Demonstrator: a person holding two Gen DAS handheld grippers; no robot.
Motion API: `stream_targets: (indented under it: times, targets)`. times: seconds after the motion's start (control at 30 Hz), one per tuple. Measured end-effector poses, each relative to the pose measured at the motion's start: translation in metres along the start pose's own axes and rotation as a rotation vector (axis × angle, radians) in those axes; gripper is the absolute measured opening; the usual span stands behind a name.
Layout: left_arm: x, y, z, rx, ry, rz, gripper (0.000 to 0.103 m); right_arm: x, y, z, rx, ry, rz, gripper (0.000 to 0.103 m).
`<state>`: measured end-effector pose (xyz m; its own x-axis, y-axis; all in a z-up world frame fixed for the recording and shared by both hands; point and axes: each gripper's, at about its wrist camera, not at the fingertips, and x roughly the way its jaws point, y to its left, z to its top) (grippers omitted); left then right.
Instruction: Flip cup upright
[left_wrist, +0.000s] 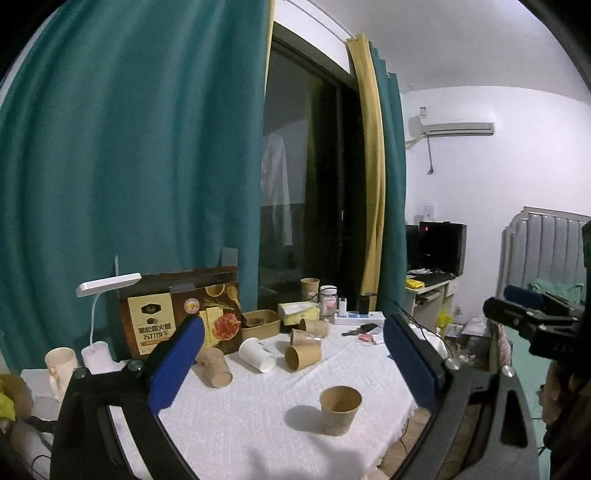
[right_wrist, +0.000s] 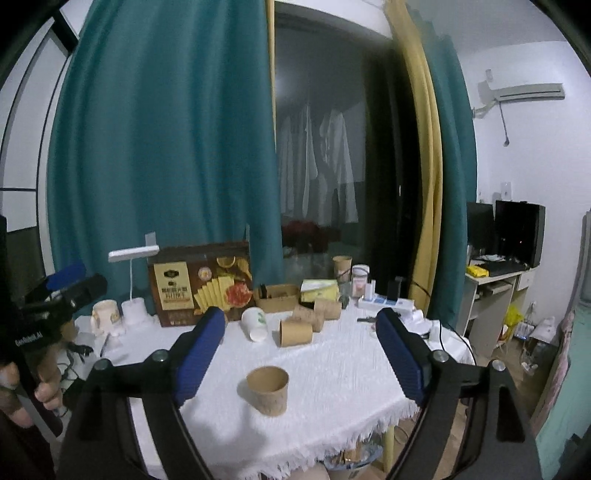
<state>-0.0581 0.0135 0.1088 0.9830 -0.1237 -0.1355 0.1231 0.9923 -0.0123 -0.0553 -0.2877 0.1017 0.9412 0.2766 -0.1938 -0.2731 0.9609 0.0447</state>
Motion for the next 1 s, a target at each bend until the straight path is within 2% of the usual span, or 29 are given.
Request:
stream_targets:
  times: [0.13,0.37,0.57,1.0]
  targets:
    - [0.004,0.005,-0.004,-0.010,0.024,-0.005,0.098,0.011,0.003,0.000,0.003,0.021,0.006,0.083]
    - [0.013,0.009,-0.013,0.018,0.038,0.039,0.098,0.034,0.009,-0.013,0.006,0.078,0.022,0.083]
    - [0.023,0.012,-0.019,0.009,0.062,0.030,0.098,0.052,0.007,-0.024,0.015,0.116,0.028,0.083]
    - [0.027,0.015,-0.020,-0.012,0.064,0.021,0.098,0.057,0.005,-0.027,0.015,0.121,0.022,0.083]
